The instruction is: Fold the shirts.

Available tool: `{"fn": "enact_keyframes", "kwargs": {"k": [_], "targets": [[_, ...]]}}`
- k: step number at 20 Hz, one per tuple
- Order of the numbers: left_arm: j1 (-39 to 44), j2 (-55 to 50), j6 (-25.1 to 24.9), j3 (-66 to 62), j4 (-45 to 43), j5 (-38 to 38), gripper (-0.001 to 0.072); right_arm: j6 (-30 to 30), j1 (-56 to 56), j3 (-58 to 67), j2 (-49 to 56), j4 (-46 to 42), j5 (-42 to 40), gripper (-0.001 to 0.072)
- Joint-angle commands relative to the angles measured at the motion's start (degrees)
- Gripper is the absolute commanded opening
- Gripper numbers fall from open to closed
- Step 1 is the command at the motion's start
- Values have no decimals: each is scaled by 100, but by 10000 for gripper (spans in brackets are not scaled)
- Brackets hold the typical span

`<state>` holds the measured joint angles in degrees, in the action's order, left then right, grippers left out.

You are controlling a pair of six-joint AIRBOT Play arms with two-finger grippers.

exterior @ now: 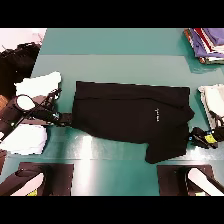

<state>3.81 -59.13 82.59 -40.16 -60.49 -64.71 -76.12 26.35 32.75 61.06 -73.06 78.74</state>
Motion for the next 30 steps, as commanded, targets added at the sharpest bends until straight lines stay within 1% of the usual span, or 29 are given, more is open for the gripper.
{"fn": "enact_keyframes", "kwargs": {"k": [1,2,3,4,5,7,9,11,13,15,17,19,20,23,27,30], "targets": [[-4,13,-9,-31,7,52,24,101,-400,-61,363,293,-345,378],[-4,15,-11,-31,-2,61,24,103,-577,20,411,273,-348,244],[-4,15,-9,-33,-74,26,23,103,-737,122,431,236,-332,82],[-4,28,0,-33,-208,-35,22,103,-835,212,402,238,-306,14],[-4,94,79,-31,-396,-105,22,101,-918,306,310,236,-243,14],[-4,463,431,-31,-1003,-297,22,101,-968,476,-44,225,-46,13],[-4,990,645,-31,-1460,-743,22,96,-968,621,-529,-2,308,13],[-2,1464,678,-31,-1445,-1353,23,90,-968,780,-1104,-334,909,13],[-2,1860,772,-33,-1342,-1838,23,-35,-968,935,-1672,-544,1320,13],[-4,2035,896,-63,-1233,-1873,23,-229,-1005,1156,-2068,-514,1329,12],[-4,1954,894,-192,-1226,-1626,23,-245,-1202,1473,-2050,-496,1231,12],[-4,1762,890,-323,-1211,-1043,23,-245,-1491,1834,-1657,-501,1060,12],[-4,1578,846,-404,-1213,-763,23,-247,-1657,2011,-1388,-498,831,12],[-4,730,737,-758,-1228,50,23,-249,-2002,2669,-391,-496,168,12],[-4,-715,741,-1508,-1231,859,24,-249,-2240,3628,973,-490,-131,13],[-4,-1624,743,-2039,-1150,1261,24,-247,-2240,4301,1808,-184,-197,13]]}}
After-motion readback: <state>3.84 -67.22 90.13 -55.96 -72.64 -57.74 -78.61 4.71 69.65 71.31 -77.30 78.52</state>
